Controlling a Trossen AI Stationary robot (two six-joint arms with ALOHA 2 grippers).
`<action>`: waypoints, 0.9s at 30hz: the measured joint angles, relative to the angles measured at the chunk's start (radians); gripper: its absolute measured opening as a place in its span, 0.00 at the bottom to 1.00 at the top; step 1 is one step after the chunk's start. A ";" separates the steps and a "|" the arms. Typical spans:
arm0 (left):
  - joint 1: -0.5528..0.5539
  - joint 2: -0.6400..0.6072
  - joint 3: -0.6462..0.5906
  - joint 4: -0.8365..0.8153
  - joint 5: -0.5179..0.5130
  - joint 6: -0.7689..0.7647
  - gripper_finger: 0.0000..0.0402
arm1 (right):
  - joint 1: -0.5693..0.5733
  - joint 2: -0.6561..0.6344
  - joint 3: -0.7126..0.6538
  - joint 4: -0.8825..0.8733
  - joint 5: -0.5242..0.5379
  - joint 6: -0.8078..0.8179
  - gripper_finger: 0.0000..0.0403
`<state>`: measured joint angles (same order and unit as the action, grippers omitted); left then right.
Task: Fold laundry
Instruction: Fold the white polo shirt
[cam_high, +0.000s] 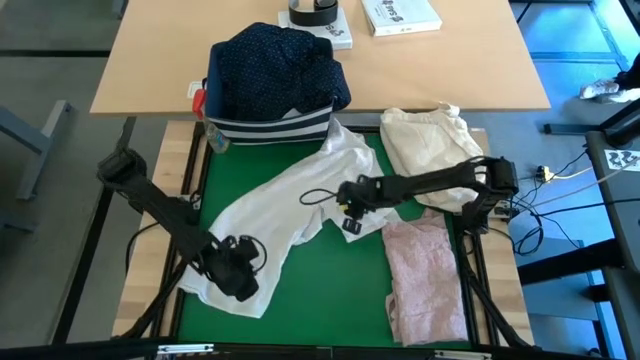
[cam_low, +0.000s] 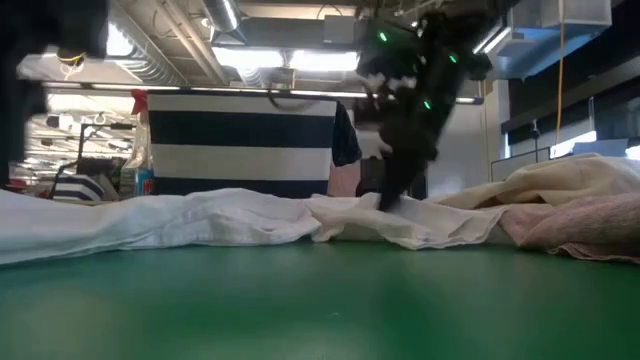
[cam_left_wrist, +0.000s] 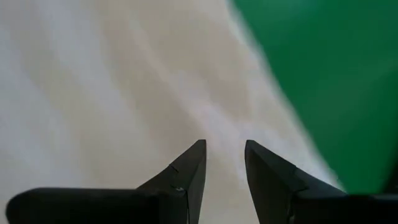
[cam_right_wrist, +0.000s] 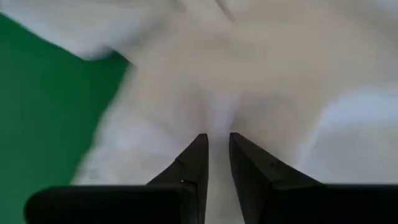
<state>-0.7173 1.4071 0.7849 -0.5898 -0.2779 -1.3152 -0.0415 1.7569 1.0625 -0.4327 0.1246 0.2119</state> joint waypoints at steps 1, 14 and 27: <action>-0.010 0.029 -0.011 0.011 0.021 -0.010 0.27 | 0.009 0.000 -0.029 0.017 0.012 0.031 0.17; -0.199 0.161 -0.043 -0.126 0.290 -0.010 0.27 | 0.229 -0.006 -0.109 -0.024 -0.076 0.148 0.17; -0.200 -0.107 0.028 -0.190 0.273 -0.006 0.27 | 0.252 -0.066 0.150 -0.152 -0.103 -0.076 0.17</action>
<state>-0.9176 1.3005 0.8132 -0.7794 -0.0049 -1.3216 0.2100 1.6914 1.2120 -0.5849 0.0212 0.1355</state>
